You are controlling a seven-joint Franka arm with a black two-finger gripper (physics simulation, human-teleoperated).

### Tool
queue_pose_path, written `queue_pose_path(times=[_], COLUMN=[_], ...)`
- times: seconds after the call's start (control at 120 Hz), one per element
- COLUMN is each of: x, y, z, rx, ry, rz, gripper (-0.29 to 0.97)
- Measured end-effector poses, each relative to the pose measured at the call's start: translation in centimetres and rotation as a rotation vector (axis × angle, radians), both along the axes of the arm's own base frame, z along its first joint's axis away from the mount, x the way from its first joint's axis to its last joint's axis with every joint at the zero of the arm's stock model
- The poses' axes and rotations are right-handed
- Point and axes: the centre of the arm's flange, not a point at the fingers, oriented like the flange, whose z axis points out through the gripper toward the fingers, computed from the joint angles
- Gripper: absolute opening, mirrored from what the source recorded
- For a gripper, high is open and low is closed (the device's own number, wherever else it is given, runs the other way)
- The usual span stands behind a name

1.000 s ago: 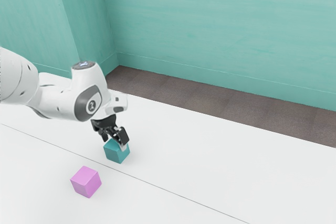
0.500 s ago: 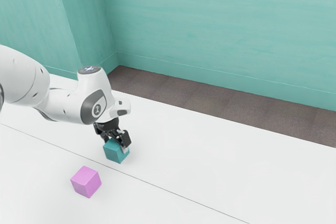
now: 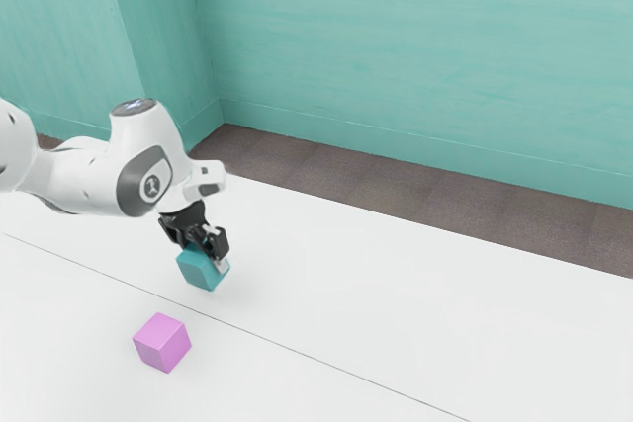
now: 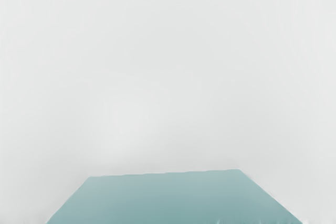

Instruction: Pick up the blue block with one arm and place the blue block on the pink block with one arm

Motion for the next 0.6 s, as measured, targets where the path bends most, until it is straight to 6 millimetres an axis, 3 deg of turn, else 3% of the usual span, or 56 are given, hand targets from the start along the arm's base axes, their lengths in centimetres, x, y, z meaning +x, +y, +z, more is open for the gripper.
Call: queue_pose_path(times=[0.108,0.233,0.408,0.6], x=[-3.9,-7.6,-9.9,-10.8], y=[-0.2,-0.5,-0.7,-0.6], z=[2.2,2.8,3.0,3.4], rx=[-0.031,0.023,0.064,0.043], ry=[0.001,0.035,0.056,0.075], rz=[-0.004,-0.093,-0.144,-0.062], gripper=[0.37,0.37,0.37,0.37])
